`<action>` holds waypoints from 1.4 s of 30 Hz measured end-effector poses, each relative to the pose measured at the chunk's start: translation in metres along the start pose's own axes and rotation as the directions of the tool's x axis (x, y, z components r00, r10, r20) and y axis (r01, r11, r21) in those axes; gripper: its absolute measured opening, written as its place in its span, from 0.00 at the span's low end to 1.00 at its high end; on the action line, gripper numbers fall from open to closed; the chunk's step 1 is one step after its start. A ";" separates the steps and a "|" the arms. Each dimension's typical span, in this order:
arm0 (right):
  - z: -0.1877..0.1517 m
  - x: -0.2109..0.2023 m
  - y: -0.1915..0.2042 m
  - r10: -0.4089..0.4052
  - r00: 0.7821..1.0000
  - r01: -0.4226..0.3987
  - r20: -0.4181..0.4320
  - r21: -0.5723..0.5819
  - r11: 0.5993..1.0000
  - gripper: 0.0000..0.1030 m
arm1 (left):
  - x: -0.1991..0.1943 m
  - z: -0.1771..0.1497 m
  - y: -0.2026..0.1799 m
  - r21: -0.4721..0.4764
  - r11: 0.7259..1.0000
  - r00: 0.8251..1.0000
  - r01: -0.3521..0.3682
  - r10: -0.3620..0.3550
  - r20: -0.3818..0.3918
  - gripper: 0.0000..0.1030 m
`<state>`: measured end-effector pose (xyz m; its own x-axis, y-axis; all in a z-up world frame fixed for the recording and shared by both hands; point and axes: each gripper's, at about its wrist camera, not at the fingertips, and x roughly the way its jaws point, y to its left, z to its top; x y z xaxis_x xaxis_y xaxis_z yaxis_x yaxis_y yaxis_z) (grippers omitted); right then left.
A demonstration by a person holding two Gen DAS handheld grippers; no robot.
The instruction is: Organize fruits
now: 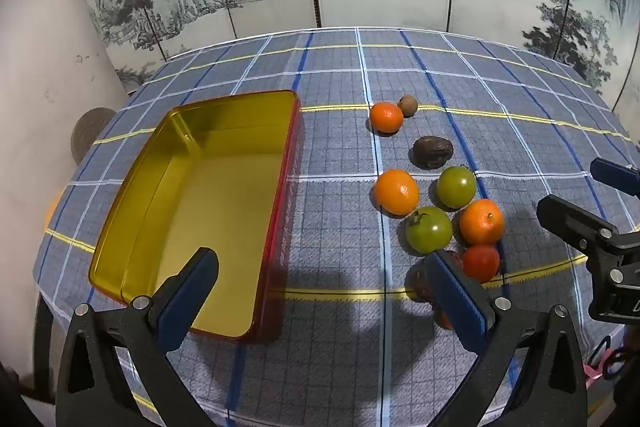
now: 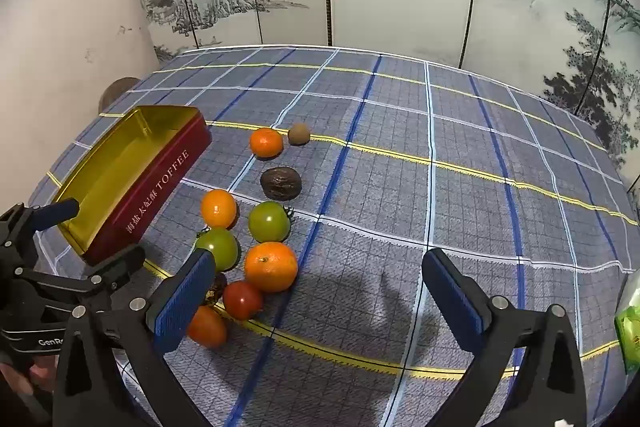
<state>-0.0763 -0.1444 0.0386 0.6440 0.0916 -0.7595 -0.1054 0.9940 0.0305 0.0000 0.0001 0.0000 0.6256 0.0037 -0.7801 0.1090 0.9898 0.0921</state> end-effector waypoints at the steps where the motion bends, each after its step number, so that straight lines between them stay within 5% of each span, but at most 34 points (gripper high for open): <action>1: 0.000 0.000 0.000 0.001 1.000 -0.001 0.002 -0.002 1.000 1.00 | 0.000 0.000 0.000 0.001 1.000 1.000 -0.002 0.002 -0.004 1.00; 42: -0.014 0.009 0.008 0.009 0.999 -0.010 -0.035 -0.041 0.999 0.99 | -0.001 -0.003 0.005 -0.011 1.000 1.000 -0.017 0.017 -0.002 1.00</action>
<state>-0.0822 -0.1362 0.0229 0.6159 0.0983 -0.7817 -0.1430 0.9896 0.0118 -0.0028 0.0053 -0.0003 0.6255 0.0204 -0.7800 0.0905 0.9910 0.0985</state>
